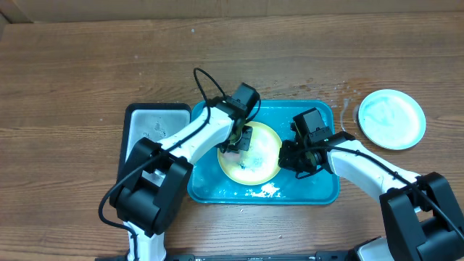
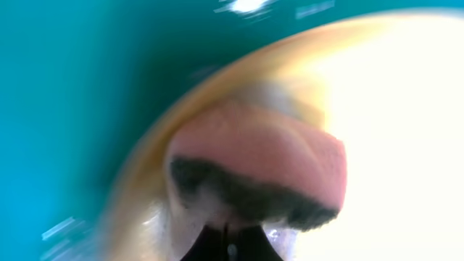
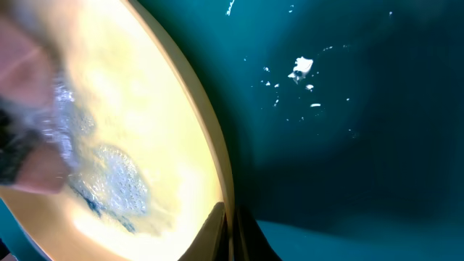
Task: Clean dirty plates on tray and stack at the side
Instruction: 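Scrub the yellow plate with the sponge in the left gripper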
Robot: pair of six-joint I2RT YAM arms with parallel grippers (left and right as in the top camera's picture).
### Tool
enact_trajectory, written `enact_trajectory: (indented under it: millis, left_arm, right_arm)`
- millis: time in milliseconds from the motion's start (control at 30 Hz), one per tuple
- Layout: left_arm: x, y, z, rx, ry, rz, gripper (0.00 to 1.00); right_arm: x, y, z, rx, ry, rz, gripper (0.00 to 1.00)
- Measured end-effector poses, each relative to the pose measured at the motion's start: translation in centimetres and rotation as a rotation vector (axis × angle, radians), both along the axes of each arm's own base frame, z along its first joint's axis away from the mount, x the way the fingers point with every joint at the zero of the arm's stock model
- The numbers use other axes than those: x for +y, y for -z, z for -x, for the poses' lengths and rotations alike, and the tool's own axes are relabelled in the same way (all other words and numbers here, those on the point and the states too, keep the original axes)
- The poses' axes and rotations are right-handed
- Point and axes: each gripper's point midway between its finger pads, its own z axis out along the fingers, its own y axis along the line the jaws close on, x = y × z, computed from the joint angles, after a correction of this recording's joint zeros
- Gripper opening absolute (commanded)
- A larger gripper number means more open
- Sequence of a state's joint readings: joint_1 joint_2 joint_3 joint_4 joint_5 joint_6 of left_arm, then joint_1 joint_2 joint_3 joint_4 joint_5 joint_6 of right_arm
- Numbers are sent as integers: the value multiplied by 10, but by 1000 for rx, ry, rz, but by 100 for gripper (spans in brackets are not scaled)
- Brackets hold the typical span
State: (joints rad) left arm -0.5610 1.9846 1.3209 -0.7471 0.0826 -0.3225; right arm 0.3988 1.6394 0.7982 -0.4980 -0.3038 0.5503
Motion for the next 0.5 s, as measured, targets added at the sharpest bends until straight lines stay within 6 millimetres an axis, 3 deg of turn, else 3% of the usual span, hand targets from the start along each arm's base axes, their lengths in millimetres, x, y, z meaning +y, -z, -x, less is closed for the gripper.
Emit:
enact_trajectory:
  millis: [133,233,367,500]
  left_arm:
    - [-48,-6,13,91,94,265,4]
    - [-65,-9,28,163,120,360,4]
    - [-65,-10,45,250,96,364,4]
    - [-45,-5,57,303,52,257,4]
  right_arm:
    - [0,0,0,-2,0,1,4]
    - [0,0,0,-1,-2,0,4]
    - [1,0,1,2,-6,-2,4]
    - [3,0,3,4,-14,-6,4]
